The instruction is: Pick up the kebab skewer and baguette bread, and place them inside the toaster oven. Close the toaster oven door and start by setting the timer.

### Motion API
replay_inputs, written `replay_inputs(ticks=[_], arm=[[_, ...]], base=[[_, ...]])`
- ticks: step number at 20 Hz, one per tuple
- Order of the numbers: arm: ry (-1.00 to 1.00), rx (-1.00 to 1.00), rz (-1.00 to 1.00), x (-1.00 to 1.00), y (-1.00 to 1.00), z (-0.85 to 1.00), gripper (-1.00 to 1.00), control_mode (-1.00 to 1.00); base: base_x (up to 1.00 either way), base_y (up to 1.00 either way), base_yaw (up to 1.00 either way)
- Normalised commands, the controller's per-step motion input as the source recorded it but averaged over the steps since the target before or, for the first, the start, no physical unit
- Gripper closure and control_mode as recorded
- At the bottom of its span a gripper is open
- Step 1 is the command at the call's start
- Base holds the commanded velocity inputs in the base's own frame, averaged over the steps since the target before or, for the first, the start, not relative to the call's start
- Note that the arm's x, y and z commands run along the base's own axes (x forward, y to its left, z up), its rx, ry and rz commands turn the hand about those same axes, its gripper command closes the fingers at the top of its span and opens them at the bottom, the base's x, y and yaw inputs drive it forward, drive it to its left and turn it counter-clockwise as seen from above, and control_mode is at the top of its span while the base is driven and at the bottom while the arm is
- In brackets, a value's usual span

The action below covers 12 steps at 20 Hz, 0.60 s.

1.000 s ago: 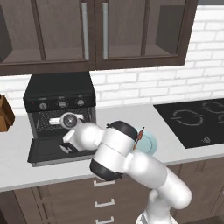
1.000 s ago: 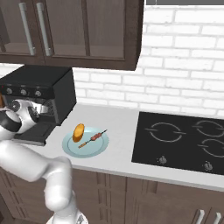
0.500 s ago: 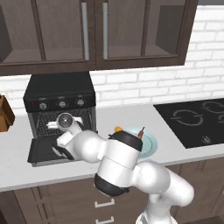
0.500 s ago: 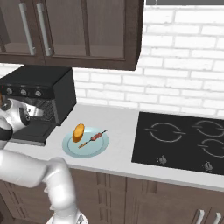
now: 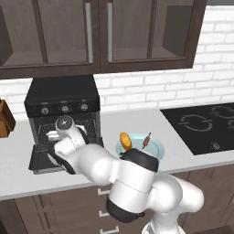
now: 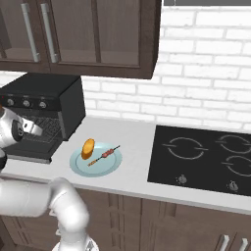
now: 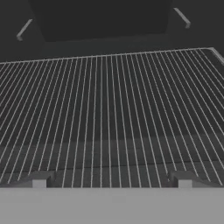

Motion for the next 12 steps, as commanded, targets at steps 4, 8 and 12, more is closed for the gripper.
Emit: replay_inputs(ticks=[4,8,12], arm=[[0.13,0.0,-0.05,-0.58,0.01,-0.33,-1.0,-1.0],[0.1,0.0,-0.05,-0.6,0.0,-0.33,-1.0,-1.0],[0.03,0.0,-0.02,-0.56,0.0,-0.19,-1.0,-1.0]], base=[[0.0,0.0,0.0],[0.0,0.0,0.0],[0.0,0.0,0.0]])
